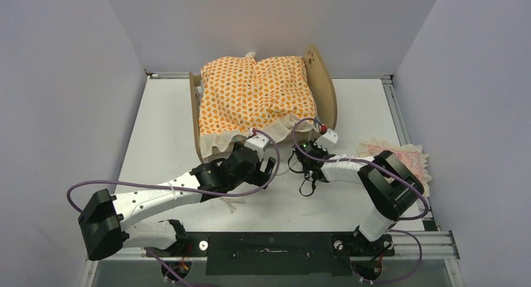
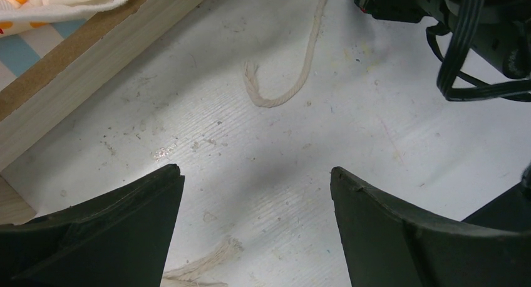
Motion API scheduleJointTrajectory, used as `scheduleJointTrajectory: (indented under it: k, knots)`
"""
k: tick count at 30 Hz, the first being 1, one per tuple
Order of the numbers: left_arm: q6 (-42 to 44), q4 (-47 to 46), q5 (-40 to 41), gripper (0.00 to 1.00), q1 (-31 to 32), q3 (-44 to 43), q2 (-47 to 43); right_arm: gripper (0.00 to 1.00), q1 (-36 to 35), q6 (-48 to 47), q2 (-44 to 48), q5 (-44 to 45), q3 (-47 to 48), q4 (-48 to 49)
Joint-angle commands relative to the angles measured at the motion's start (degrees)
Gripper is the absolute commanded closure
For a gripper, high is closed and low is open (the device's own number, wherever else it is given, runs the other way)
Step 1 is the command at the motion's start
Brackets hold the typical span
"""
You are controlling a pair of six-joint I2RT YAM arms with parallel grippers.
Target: Set up the pet bed
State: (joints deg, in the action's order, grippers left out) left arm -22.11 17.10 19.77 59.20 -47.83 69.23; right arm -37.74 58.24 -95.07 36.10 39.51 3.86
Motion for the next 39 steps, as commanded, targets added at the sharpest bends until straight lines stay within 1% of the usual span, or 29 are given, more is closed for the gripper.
scheduleJointTrajectory:
  k: [1, 6, 11, 16, 22, 26, 29, 31, 33, 34, 35, 36, 37, 39]
  knots:
    - [-0.4, -4.7, 0.1, 0.14, 0.2, -0.3, 1.2, 0.95, -0.8, 3.9, 5.0, -0.9, -3.1, -16.3]
    - [0.6, -8.4, -1.8, 0.15, 0.7, -2.8, 6.9, 0.95, -0.5, 2.4, 16.3, -2.4, -6.2, -22.1]
    - [3.8, -12.9, -3.3, 0.15, 1.7, -7.2, 16.7, 0.95, 0.4, 0.6, 25.6, -6.3, -8.8, -26.3]
    - [6.2, -14.0, -3.3, 0.2, 1.8, -13.5, 27.3, 0.95, 1.5, 0.3, 33.6, -8.2, -11.1, -30.4]
    - [6.8, -14.7, -2.4, 0.27, 1.8, -17.7, 35.5, 0.95, 2.9, -1.7, 39.1, -9.9, -11.7, -33.2]
    - [6.8, -12.3, -2.0, 0.33, 1.8, -21.1, 40.3, 0.95, 3.0, -2.3, 41.1, -11.7, -11.9, -34.2]
    - [6.0, -11.0, -1.9, 0.42, 1.8, -21.7, 42.1, 0.95, 3.0, -2.6, 43.3, -12.5, -12.1, -34.3]
    - [5.1, -10.7, -1.6, 0.51, 1.8, -21.3, 42.9, 0.95, 3.0, -3.0, 44.6, -13.0, -12.1, -34.3]
    - [4.0, -10.0, -1.6, 0.64, 1.8, -20.9, 43.7, 0.95, 3.1, -3.5, 45.4, -13.3, -11.8, -34.4]
    - [3.7, -9.8, -2.1, 0.72, 1.8, -20.8, 44.0, 0.95, 3.1, -3.7, 45.8, -13.4, -11.6, -34.6]
    - [3.3, -9.6, -3.0, 0.86, 1.8, -20.9, 44.4, 0.95, 3.1, -3.8, 46.1, -13.5, -11.3, -34.8]
    - [2.7, -9.2, -3.9, 0.98, 1.8, -21.2, 44.5, 0.95, 3.1, -4.1, 46.5, -13.6, -11.2, -35.1]
    - [2.0, -8.9, -5.0, 1.0, 1.9, -21.7, 44.4, 0.95, 3.1, -4.2, 47.0, -13.6, -10.9, -35.4]
    - [0.1, -8.6, -7.7, 1.0, 1.9, -22.9, 42.8, 0.95, 3.2, -4.3, 48.2, -13.5, -10.6, -36.2]
